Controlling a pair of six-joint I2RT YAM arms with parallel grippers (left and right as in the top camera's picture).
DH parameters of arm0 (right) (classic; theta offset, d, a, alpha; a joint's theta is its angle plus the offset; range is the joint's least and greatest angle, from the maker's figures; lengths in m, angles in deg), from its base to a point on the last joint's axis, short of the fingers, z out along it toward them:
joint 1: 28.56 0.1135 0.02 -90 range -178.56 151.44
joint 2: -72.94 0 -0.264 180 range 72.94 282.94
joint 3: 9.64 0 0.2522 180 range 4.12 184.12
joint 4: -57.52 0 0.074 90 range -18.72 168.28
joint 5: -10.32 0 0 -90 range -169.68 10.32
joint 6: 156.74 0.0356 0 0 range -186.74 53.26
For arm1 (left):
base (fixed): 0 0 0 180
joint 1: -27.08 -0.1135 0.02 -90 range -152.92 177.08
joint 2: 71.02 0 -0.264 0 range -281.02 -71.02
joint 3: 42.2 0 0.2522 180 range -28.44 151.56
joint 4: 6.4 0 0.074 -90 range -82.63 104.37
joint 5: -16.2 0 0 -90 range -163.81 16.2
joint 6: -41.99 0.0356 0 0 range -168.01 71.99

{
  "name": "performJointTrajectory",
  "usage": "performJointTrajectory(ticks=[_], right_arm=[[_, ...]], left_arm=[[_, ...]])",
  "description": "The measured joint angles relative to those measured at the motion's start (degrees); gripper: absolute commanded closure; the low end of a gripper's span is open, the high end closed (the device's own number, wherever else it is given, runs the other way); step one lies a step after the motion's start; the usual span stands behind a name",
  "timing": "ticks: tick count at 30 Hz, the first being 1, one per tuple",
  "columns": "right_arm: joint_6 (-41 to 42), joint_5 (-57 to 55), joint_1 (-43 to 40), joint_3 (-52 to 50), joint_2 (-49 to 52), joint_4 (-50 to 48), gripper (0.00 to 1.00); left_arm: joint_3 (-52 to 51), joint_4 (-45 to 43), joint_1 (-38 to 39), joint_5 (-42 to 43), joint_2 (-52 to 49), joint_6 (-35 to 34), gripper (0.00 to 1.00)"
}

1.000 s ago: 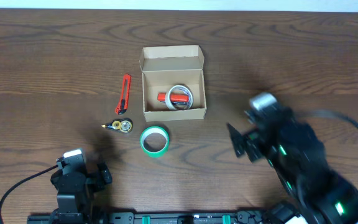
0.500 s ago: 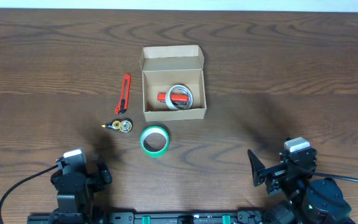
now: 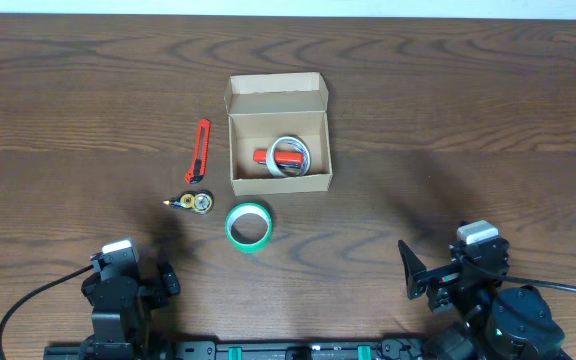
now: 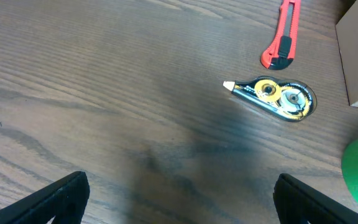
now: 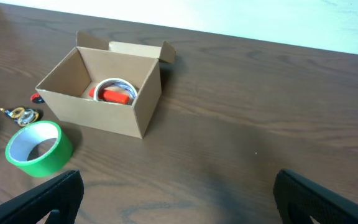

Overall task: Pack container
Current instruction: 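Move the left gripper to the red box cutter and grasp it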

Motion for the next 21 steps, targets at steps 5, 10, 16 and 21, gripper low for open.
performJointTrajectory(ticks=[5, 10, 16, 21], right_arm=[[0.0, 0.0, 0.0, 0.0, 0.0, 0.02, 0.01], [0.0, 0.0, 0.0, 0.0, 0.0, 0.02, 0.01], [0.0, -0.13, 0.0, -0.07, 0.0, 0.09, 0.01], [0.0, -0.26, 0.0, -0.2, 0.0, 0.2, 0.01]], left_arm=[[0.0, 0.0, 0.0, 0.02, 0.0, 0.0, 0.05], [0.02, 0.0, 0.0, 0.0, -0.15, 0.02, 0.05], [5.97, 1.46, 0.0, 1.09, -9.03, 0.15, 0.05], [20.44, 1.11, 0.24, 4.59, -22.91, 0.2, 0.05]])
